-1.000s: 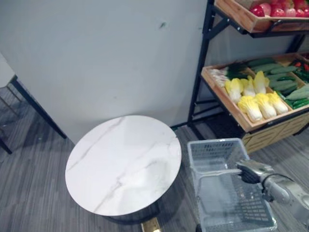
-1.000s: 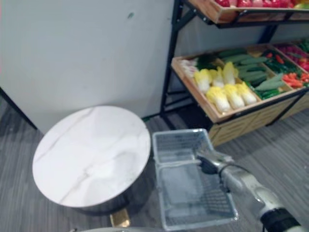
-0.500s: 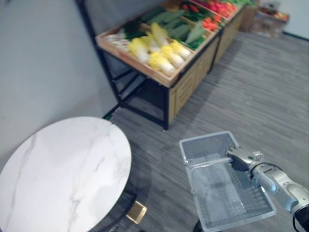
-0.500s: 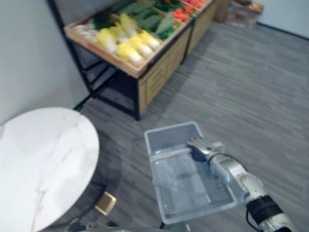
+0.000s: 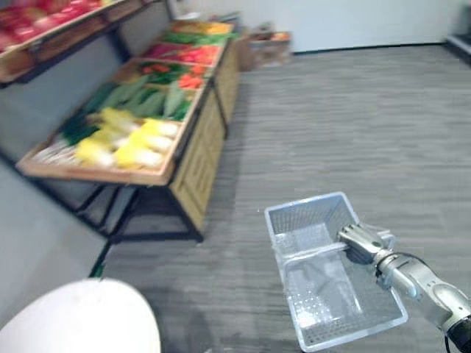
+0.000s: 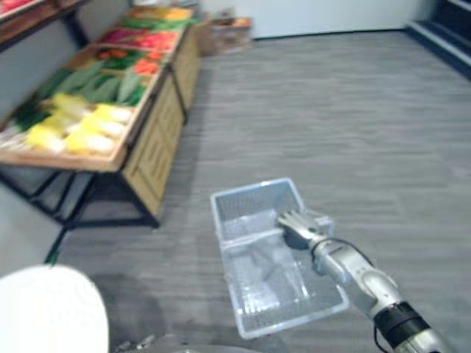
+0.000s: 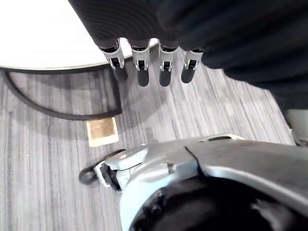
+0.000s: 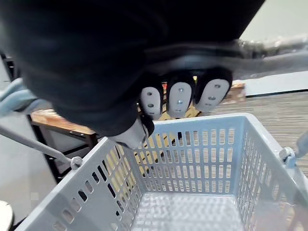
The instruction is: Pick vegetable in the basket
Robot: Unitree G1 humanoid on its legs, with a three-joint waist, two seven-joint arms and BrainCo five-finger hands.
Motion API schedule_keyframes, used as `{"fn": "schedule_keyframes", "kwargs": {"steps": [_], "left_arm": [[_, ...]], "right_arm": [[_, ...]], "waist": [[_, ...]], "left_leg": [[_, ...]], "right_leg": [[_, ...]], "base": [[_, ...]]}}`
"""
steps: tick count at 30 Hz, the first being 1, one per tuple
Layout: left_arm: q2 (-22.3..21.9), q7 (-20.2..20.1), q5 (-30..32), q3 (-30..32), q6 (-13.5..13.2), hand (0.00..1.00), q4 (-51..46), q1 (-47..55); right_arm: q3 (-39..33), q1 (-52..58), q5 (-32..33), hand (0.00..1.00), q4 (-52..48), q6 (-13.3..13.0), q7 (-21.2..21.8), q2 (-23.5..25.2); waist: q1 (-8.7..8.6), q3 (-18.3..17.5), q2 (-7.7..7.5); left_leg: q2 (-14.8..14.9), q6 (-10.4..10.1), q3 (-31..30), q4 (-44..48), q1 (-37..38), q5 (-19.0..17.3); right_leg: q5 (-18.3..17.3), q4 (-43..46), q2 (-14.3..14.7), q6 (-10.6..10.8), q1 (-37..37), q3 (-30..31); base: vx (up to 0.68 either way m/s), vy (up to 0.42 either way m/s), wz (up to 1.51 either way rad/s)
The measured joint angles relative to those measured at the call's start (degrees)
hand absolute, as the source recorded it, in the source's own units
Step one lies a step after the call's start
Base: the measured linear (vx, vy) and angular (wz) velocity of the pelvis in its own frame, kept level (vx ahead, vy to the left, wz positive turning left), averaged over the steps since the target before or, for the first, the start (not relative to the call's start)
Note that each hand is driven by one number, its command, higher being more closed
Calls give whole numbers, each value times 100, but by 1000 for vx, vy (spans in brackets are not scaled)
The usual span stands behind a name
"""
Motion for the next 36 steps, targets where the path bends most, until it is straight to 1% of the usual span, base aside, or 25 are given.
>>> {"fn": "schedule_keyframes", "kwargs": {"steps": [2,3,4,6,8,11,14,16,17,18,19,20,21,22,23,25,27,29,30,31,32,33,34,35,36], "left_arm": [[-40,-20,0,-71,-55,0,-21,5],[-105,-30,-1,-59,-54,0,-10,-52],[-63,-26,4,-75,-59,0,-8,-74],[-34,-27,11,-73,-71,0,-23,-129],[-40,-15,16,-119,-56,0,-28,-133],[14,-9,26,-181,-59,0,-80,-152],[77,39,138,-374,-56,0,-150,-152],[71,87,335,-531,-53,0,-145,-152],[155,83,375,-716,-55,0,-146,-156],[229,82,384,-840,-54,0,-141,-172],[258,82,384,-901,-51,0,-137,-187],[270,82,382,-926,-39,0,-121,-195],[302,84,372,-974,-36,0,-131,-226],[330,83,357,-972,-17,0,-128,-254],[347,81,350,-969,-12,0,-129,-273],[363,78,350,-953,10,0,-130,-366],[348,83,360,-951,74,0,-133,-424],[346,90,364,-944,79,0,-135,-471],[341,96,365,-842,77,0,-136,-457],[343,102,364,-751,74,0,-147,-407],[337,116,364,-678,79,0,-156,-374],[232,111,381,-600,72,0,-139,-365],[193,104,403,-559,69,0,-131,-350],[120,116,479,-498,70,0,-110,-287],[86,120,475,-459,66,0,-84,-274]], "right_arm": [[117,-101,-53,100,34,-16,0,-126],[119,-144,-78,100,90,-25,1,-168],[177,-126,-90,100,106,-35,5,-205],[122,-136,-80,100,134,-42,5,-300],[87,-136,-87,100,242,-41,5,-291],[69,-111,-87,100,266,-66,7,-276],[-23,-27,-90,100,272,-125,7,-211],[-164,-21,-98,100,313,-96,5,-70],[-218,-20,-97,100,306,-46,-15,37],[-345,18,-95,100,304,-11,-20,126],[-412,61,-95,100,303,1,-26,173],[-427,102,-96,100,295,1,-31,192],[-429,171,-97,100,286,-1,-32,244],[-432,193,-97,100,295,-7,-32,337],[-444,194,-96,100,307,-18,-32,383],[-603,209,-84,100,427,-59,-43,603],[-796,229,-79,100,484,-47,-54,675],[-989,362,-74,100,483,2,-65,689],[-1110,460,-71,100,483,36,-71,730],[-1166,498,-71,100,478,81,-84,765],[-1281,564,-72,100,478,116,-93,786],[-1489,685,-72,100,491,169,-100,816],[-1517,709,-72,100,491,201,-96,811],[-1510,710,-77,100,509,232,-43,755],[-1505,692,-79,100,531,240,-40,754]], "waist": [[-1,20,153],[34,49,289],[-41,57,220],[-34,67,143],[-58,53,149],[-20,48,119],[-8,71,53],[23,103,138],[-30,129,73],[-44,184,-26],[-50,191,-61],[-54,185,-73],[-45,188,-93],[-58,194,-112],[-78,208,-91],[-191,310,-169],[-200,367,-149],[-208,388,-169],[-252,399,-235],[-340,374,-265],[-379,334,-234],[-401,243,-67],[-372,214,-29],[-307,112,139],[-282,110,178]], "left_leg": [[-50,24,-358,-1212,17,154],[-35,-91,-413,-1607,7,239],[-158,-34,-277,-1694,-23,191],[-364,69,-99,-1642,-28,135],[-569,215,-64,-1663,35,115],[-725,318,-71,-1672,79,63],[-861,431,-114,-1640,192,-103],[-787,505,-91,-1701,383,-173],[-821,578,-99,-1756,577,-218],[-904,691,-107,-1769,831,-322],[-938,772,-127,-1771,981,-383],[-951,830,-139,-1777,1067,-414],[-974,875,-164,-1835,1220,-455],[-967,903,-241,-1890,1263,-467],[-952,913,-279,-1905,1278,-475],[-890,896,-452,-1987,1304,-530],[-838,740,-535,-2105,1429,-545],[-837,607,-691,-2315,1687,-626],[-837,479,-829,-2395,1891,-726],[-798,399,-957,-2389,2014,-873],[-689,323,-1110,-2306,2110,-1096],[-486,230,-1248,-1888,1990,-1240],[-422,227,-1270,-1564,1864,-1236],[-248,134,-1314,-518,1406,-1108],[-191,53,-1341,3,1184,-918]], "right_leg": [[-2,129,118,74,-239,320],[66,197,212,285,-355,578],[184,111,76,472,-378,629],[340,-198,-186,682,-322,705],[388,-426,-385,765,-169,716],[367,-509,-539,853,-97,661],[133,-39,-652,1188,-148,599],[90,1127,-490,1158,-603,628],[70,2174,-465,1045,-952,583],[190,3062,-560,687,-1207,438],[358,3552,-635,461,-1373,325],[362,3788,-672,468,-1471,267],[184,4042,-744,352,-1616,90],[-36,3951,-744,391,-1733,-167],[-75,3803,-728,367,-1755,-284],[-41,2578,-593,436,-1892,-522],[222,1230,-498,752,-1902,-461],[403,81,-531,1020,-1885,-411],[420,-151,-599,1047,-1892,-412],[414,-91,-623,1038,-1885,-420],[779,216,-559,947,-1924,-419],[882,725,-452,948,-2069,-553],[889,884,-427,934,-2092,-616],[680,1061,-232,614,-2051,-784],[557,1129,-168,536,-1964,-849]], "base": [[-35,231,-134],[24,240,-98],[24,240,-83],[112,207,-31],[132,244,-2],[161,182,13],[109,61,8],[71,73,-13],[24,85,3],[51,96,10],[89,83,10],[122,97,6],[168,93,11],[180,82,16],[265,42,29],[325,-8,38],[347,-62,32],[466,-159,49],[505,-227,79],[540,-304,87],[580,-334,83],[590,-338,60],[706,-407,33],[585,-347,9],[836,-472,12]]}}
